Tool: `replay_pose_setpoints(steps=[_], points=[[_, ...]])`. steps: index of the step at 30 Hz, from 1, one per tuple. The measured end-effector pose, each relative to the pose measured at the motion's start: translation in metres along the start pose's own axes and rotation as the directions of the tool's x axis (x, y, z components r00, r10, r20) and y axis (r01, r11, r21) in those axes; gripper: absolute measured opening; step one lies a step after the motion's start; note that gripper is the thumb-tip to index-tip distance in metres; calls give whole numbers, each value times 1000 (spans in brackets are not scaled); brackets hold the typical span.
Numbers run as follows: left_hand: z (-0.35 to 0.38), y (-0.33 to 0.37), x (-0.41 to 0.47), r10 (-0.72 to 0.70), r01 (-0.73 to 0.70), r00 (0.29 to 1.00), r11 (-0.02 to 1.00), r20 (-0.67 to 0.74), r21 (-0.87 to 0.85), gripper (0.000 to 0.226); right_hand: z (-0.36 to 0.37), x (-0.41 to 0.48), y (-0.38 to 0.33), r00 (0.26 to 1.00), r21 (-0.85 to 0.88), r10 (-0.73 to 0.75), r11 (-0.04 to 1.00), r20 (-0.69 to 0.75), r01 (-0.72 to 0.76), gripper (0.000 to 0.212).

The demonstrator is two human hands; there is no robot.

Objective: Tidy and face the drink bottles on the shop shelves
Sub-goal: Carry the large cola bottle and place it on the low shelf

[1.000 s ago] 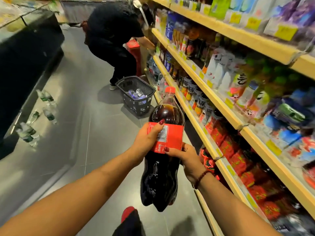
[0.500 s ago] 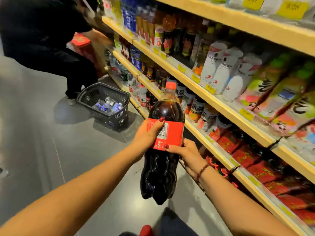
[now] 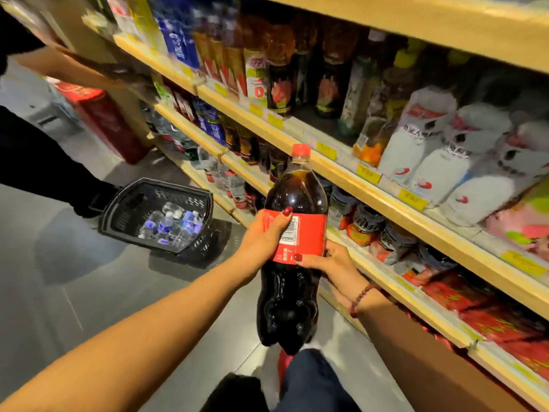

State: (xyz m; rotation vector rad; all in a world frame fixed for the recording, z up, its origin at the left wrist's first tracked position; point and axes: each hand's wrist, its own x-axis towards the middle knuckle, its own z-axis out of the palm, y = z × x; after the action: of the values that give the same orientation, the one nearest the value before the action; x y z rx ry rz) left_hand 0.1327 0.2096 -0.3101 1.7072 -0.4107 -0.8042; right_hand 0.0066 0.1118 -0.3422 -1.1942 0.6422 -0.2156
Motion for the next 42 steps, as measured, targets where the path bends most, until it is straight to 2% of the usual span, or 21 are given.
replay_pose_setpoints(steps=[3, 6, 9, 11, 15, 19, 25, 27, 29, 32, 36, 38, 40, 42], points=[[-14, 2, 35, -6, 5, 998, 1000, 56, 12, 48, 12, 27, -5, 1000, 7, 15, 1000, -27, -15, 62], [-29, 1, 70, -17, 14, 991, 1000, 133, 24, 53, 23, 54, -4, 997, 33, 12, 999, -75, -10, 53], [-47, -1, 105, -15, 5, 978, 999, 207, 51, 43, 39, 79, 1, 989, 69, 9, 998, -147, 2, 53], [-60, -2, 124, -14, -4, 961, 998, 278, 65, 39, 52, 94, 6, 976, 81, 9, 997, -218, 8, 61], [-84, -13, 162, 14, -27, 901, 999, 435, 24, 23, 76, 126, 21, 944, 52, -34, 997, -328, 54, 65], [-98, -37, 199, 32, -32, 853, 999, 520, -9, 26, 87, 161, 46, 930, 68, -60, 994, -363, 91, 64], [-102, -124, 251, 106, -114, 872, 993, 477, -11, 35, 84, 215, 123, 912, 44, -58, 996, -407, 83, 68], [-104, -162, 264, 128, -115, 876, 992, 465, -58, 27, 80, 231, 155, 908, 20, -70, 996, -413, 85, 66], [-106, -199, 278, 134, -106, 881, 991, 453, -86, 43, 75, 247, 189, 906, -4, -75, 997, -416, 80, 67], [-105, -253, 299, 159, -132, 854, 987, 496, -89, 50, 65, 269, 239, 906, -31, -86, 996, -415, 80, 72], [-102, -321, 323, 177, -135, 829, 984, 530, -117, 50, 47, 297, 298, 903, -98, -111, 992, -415, 77, 67], [-94, -354, 336, 212, -180, 825, 977, 524, -110, 47, 36, 310, 323, 898, -141, -140, 986, -417, 89, 65], [-85, -388, 352, 247, -216, 827, 969, 504, -120, 30, 24, 321, 345, 892, -180, -173, 978, -418, 105, 65], [-75, -412, 366, 271, -236, 839, 963, 471, -133, 29, 12, 332, 363, 887, -232, -219, 964, -406, 131, 64]])
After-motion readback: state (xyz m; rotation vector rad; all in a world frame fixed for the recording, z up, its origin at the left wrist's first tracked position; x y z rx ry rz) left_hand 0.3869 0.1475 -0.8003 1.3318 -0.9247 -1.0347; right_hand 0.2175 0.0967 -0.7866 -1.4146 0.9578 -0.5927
